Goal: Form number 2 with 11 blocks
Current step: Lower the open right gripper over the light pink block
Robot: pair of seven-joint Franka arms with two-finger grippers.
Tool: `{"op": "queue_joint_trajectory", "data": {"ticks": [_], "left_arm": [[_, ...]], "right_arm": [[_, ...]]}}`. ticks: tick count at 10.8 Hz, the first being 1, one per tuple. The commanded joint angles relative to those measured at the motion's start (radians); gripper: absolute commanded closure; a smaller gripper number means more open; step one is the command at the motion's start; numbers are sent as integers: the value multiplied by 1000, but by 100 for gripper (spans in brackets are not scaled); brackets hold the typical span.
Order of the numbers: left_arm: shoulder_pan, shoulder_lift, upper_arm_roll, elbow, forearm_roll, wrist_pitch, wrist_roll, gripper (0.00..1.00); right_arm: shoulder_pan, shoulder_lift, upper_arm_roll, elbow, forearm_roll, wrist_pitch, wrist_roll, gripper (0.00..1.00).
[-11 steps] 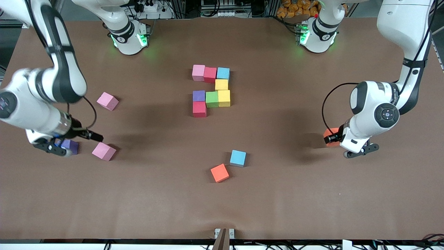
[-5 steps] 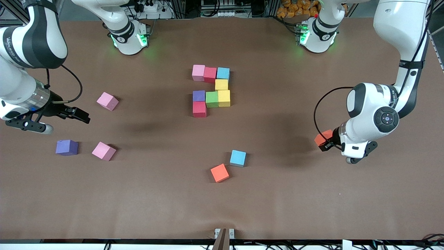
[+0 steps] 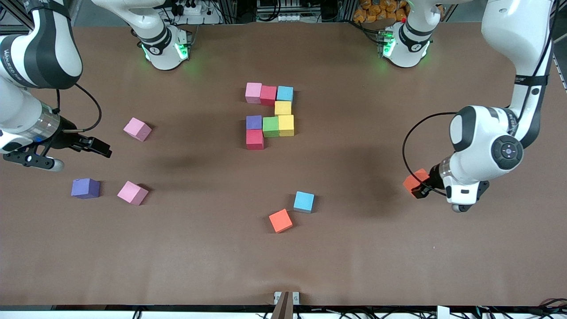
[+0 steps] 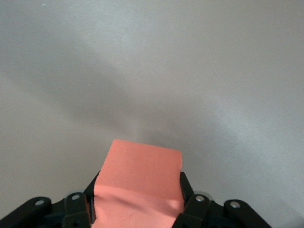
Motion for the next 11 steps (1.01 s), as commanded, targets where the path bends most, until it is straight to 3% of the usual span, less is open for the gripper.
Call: {"op": "queue_joint_trajectory", "data": {"ticks": [1,4,8,11], "left_arm": [[-2,-13,-5,8,-30,-34,-6,100],[5,-36,-25,25,-78,-41,-6,100],[-12,-36,-62,91,-93,-110,-41,100],[-55,-5,-62,124,-77,-110,-149,100]], "right_arm": [[-14,-5,9,-8,-12,4,-9,0],[-29,19,10,-10,-5,9,8,0],[-86,208,10,-7,94,146,23,0],[-86,347,10,54,167,223,190,0]]}}
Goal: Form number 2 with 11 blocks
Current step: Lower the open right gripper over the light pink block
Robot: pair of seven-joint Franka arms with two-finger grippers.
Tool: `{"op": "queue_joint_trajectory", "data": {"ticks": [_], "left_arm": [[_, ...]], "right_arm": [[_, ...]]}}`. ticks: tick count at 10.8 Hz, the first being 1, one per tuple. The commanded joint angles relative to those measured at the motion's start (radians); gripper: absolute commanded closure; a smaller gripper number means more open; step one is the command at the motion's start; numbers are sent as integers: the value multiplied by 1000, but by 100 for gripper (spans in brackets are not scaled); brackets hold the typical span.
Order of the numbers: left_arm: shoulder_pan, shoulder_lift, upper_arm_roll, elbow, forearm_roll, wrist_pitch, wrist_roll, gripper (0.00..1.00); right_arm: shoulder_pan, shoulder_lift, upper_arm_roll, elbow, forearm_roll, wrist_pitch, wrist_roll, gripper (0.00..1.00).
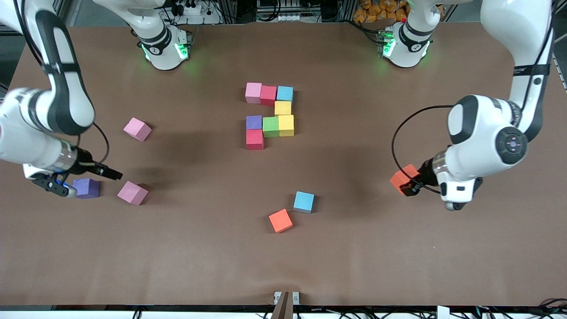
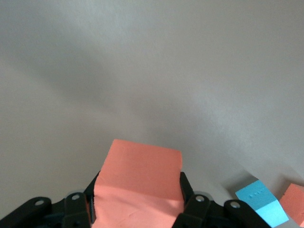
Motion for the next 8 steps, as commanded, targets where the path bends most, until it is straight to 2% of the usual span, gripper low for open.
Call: {"op": "queue_joint_trajectory", "data": {"ticks": [1,5,8], "left_arm": [[-24,17,2,34,-6,-19,-38,100],[-82,24,1,47,-6,-6,-89,100],[-130,37,1,71,-8,1,-190,100]], "right_arm": [[-10,123,10,93,57,13,74,0],[-14,209,7,150,41,52,59,0],[-13,232,5,156,40,61,58,0]]}}
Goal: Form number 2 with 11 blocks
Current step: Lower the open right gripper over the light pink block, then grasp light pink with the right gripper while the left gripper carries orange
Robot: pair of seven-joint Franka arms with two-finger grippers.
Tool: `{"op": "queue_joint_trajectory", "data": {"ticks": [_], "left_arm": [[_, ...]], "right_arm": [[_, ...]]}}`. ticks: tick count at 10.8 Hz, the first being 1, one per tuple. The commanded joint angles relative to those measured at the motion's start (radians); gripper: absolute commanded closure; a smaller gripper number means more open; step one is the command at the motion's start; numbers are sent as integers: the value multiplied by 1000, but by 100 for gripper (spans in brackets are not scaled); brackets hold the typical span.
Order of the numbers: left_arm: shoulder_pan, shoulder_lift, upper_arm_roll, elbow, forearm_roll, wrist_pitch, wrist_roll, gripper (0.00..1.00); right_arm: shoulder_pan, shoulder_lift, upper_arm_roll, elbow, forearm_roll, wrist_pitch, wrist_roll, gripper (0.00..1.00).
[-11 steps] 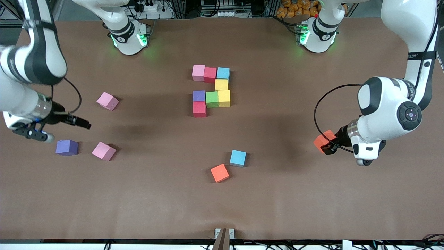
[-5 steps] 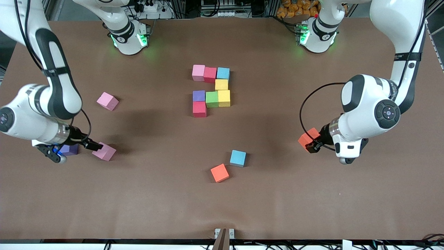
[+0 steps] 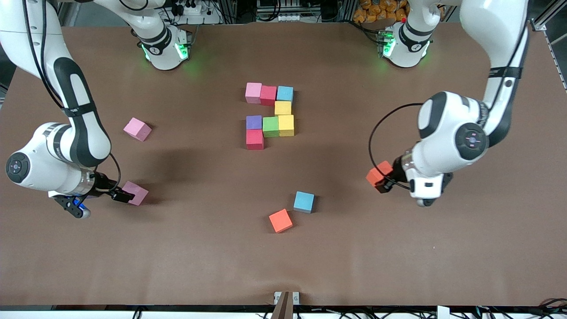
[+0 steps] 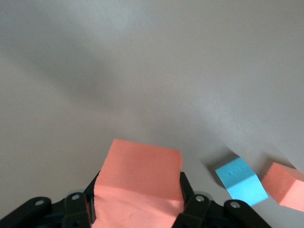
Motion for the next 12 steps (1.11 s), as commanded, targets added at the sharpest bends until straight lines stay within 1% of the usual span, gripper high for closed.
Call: {"op": "queue_joint_trajectory", "data": {"ticks": [1,4,6,7,10,12], "left_arm": [[-14,13,4,32,-14,-6,-63,100],[-20,12,2,31,-15,-6,-155,100],[-41,18,2,23,-15,-16,-285,100],[-57,33,2,23,-15,-16,-330,100],[-81,64,-2,27,-23,-13,-384,100],[-120,97,-2,31,-66,18,-433,100]], "right_arm": [[-13,36,7,28,5,14,8,0],[-12,65,-1,48,5,25,8,0],[-12,72,-3,49,5,25,8,0],[-10,79,-3,49,5,25,8,0],[-3,91,-4,43,5,42,8,0],[-1,105,-7,42,5,42,8,0]]}}
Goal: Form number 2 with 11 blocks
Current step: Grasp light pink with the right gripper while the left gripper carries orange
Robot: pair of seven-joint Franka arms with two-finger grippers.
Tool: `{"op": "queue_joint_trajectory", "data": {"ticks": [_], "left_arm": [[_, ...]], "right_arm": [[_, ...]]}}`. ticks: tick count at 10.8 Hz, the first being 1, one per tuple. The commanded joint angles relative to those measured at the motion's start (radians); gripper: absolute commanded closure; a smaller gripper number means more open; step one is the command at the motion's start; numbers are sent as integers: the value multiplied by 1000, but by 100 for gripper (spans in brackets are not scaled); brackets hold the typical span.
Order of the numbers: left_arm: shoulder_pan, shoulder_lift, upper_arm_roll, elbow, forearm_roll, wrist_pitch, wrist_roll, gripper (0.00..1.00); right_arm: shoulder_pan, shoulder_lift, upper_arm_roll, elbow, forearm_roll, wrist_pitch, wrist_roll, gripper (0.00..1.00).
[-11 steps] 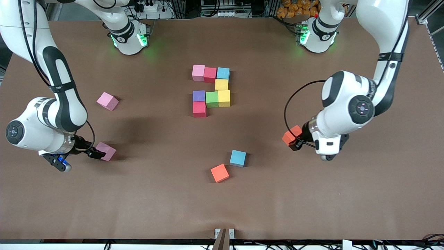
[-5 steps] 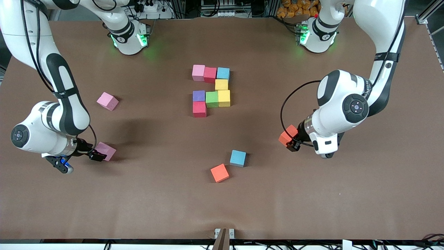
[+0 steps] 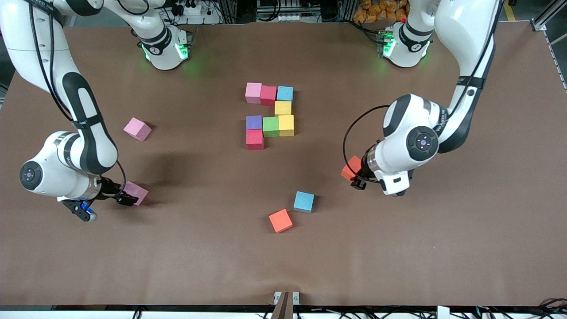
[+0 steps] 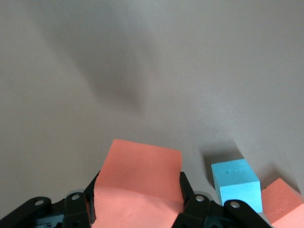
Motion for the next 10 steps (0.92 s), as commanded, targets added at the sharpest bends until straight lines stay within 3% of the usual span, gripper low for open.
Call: {"op": "queue_joint_trajectory", "data": {"ticks": [1,2,4,6,7,10], "left_arm": [[-45,47,5,21,-42,65,-45,100],[-78,48,6,21,-42,96,-60,100],[-125,60,6,21,-39,139,-129,100],[-164,61,8,21,-36,158,-180,100],[-182,64,8,21,-35,185,-209,100],[-227,80,11,21,-32,242,-252,100]], "right_arm": [[0,28,1,21,5,-1,8,0],[3,29,1,21,5,-2,8,7],[9,30,0,21,6,-4,8,40],[14,25,0,22,5,-5,5,62],[28,19,-3,24,5,-5,5,68],[49,-112,-9,-1,-44,-43,-24,66]]}}
